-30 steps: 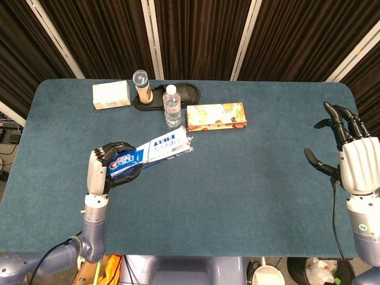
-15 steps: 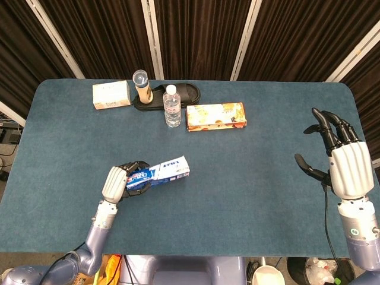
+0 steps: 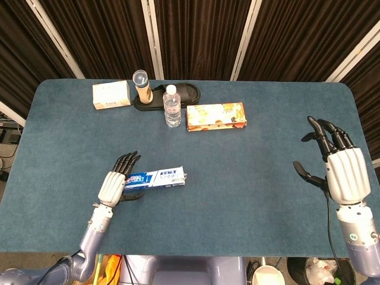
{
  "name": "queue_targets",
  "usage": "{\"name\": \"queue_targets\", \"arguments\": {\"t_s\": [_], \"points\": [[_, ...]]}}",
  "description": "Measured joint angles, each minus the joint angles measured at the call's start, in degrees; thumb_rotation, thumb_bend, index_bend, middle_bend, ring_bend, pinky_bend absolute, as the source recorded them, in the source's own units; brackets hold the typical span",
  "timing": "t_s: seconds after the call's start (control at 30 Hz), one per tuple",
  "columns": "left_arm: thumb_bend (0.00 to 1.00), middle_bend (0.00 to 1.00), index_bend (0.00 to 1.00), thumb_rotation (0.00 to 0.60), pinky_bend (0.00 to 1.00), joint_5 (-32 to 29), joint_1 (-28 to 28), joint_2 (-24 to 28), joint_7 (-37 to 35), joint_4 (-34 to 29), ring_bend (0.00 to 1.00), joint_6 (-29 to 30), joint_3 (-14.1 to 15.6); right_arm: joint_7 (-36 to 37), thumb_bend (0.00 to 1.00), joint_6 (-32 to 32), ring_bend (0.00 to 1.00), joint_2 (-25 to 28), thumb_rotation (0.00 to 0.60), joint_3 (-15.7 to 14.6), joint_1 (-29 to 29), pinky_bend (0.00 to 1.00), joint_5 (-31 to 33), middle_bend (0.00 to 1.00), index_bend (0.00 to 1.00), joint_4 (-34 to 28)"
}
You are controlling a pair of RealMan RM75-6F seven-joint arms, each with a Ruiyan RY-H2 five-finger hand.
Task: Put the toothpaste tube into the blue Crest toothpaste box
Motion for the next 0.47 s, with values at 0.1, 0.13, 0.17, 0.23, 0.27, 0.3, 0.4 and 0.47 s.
{"name": "queue_targets", "arguments": {"t_s": [0.1, 0.13, 0.17, 0.23, 0.27, 0.3, 0.4, 0.47], "points": [[0.16, 0.00, 0.01, 0.600, 0.03, -0.3, 0.4, 4.0, 3.5, -7.5, 0.00, -0.1, -0.2, -0.8, 0.25, -0.4, 0.17, 0.0, 0.600, -1.2, -0.8, 0.21, -0.1, 0.43, 0.02, -0.6], [0.16, 0.00, 0.01, 0.600, 0.03, -0.4, 0.6, 5.4, 4.7, -10.0, 0.00, -0.1, -0.2, -1.0, 0.25, -0.5, 0.17, 0.0, 0.600, -1.6, -1.1, 0.21, -0.1, 0.43, 0.02, -0.7], [0.16, 0.00, 0.01, 0.600, 0.03, -0.5, 0.9, 7.4, 6.3, -13.4, 0.00, -0.1, -0.3, -1.1, 0.25, -0.4, 0.17, -0.1, 0.600, -2.0, -1.4, 0.21, -0.2, 0.43, 0.02, -0.8], [0.16, 0.00, 0.01, 0.600, 0.03, -0.6, 1.5, 10.9, 8.8, -18.6, 0.00, 0.3, -0.3, -1.3, 0.25, -0.2, 0.16, -0.2, 0.600, -3.4, -2.6, 0.21, -0.5, 0.42, 0.02, -0.8], [0.16, 0.00, 0.01, 0.600, 0.03, -0.7, 1.9, 13.5, 10.6, -22.0, 0.00, 0.7, -0.3, -1.3, 0.25, 0.0, 0.15, -0.3, 0.600, -3.8, -3.0, 0.19, -0.6, 0.40, 0.02, -0.8], [0.16, 0.00, 0.01, 0.600, 0.03, -0.7, 2.3, 15.6, 11.8, -24.5, 0.00, 1.0, -0.3, -1.3, 0.25, 0.4, 0.14, -0.4, 0.600, -4.7, -3.9, 0.18, -0.9, 0.39, 0.02, -0.7], [0.16, 0.00, 0.01, 0.600, 0.03, -0.5, 3.9, 22.9, 15.4, -31.7, 0.00, 2.7, 0.1, -1.5, 0.25, 1.8, 0.07, -0.9, 0.600, -7.2, -6.5, 0.12, -2.0, 0.30, 0.02, 0.2], [0.16, 0.00, 0.01, 0.600, 0.03, -0.2, 5.5, 27.8, 17.4, -34.7, 0.00, 4.2, 0.7, -1.7, 0.25, 2.6, 0.02, -1.4, 0.600, -9.2, -8.3, 0.06, -2.5, 0.22, 0.01, 1.4]]}}
